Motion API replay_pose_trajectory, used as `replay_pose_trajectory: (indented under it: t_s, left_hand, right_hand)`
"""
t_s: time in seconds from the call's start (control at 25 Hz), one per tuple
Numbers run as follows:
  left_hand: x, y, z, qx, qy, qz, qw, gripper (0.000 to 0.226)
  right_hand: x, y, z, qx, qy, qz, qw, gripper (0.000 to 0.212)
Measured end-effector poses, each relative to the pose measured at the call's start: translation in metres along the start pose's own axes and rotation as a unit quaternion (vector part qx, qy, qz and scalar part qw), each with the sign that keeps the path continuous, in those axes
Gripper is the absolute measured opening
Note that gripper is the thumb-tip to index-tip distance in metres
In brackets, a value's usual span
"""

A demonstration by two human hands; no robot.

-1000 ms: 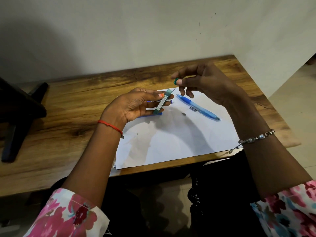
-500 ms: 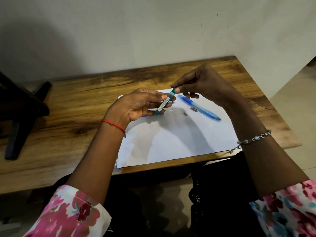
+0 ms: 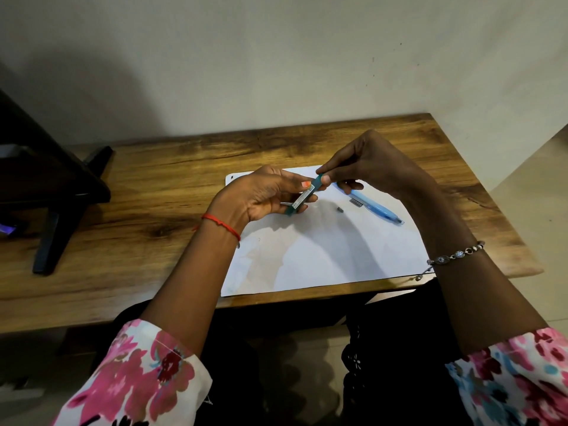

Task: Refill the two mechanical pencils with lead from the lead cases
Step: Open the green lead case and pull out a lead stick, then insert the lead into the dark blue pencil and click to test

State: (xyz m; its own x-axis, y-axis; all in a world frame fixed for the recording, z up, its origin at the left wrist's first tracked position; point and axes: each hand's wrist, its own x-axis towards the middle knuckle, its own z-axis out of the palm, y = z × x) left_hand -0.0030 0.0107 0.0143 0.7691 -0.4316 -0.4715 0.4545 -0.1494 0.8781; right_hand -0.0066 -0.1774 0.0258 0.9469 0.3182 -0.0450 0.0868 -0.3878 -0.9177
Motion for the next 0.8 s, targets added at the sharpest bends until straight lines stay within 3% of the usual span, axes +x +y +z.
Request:
replay_pose_trajectory:
  t_s: [0.2, 0.36, 0.48, 0.6, 0.68, 0.8]
  left_hand:
    - [0.001, 0.002, -0.006, 0.049, 0.008, 0.024, 0.998, 0.01]
    - [0.007, 0.0, -0.013, 0.067, 0.057, 0.077, 0.993, 0.009]
    - [0.011, 0.001, -0.013, 0.086, 0.064, 0.097, 0.989, 0.014]
    - [0.013, 0.002, -0.008, 0.078, 0.064, 0.103, 0.989, 0.023]
    - [0.015, 0.003, -0.006, 0.077, 0.062, 0.112, 0.989, 0.025]
    - [0.015, 0.003, -0.003, 0.07, 0.06, 0.123, 0.988, 0.025]
  right_hand:
    - [-0.006, 0.001, -0.01, 0.003, -0.062, 0.048, 0.997, 0.012]
    - [-0.009, 0.003, -0.002, -0.132, -0.156, 0.144, 0.968, 0.011]
    - [-0.007, 0.005, -0.004, -0.13, -0.043, 0.151, 0.979, 0.008]
    - [-0.002, 0.008, -0.004, 0.024, 0.092, 0.147, 0.985, 0.013]
    - [0.0, 0.009, 0.001, 0.108, 0.11, 0.158, 0.975, 0.012]
    - [0.0, 0.008, 0.008, 0.149, 0.104, 0.166, 0.969, 0.006]
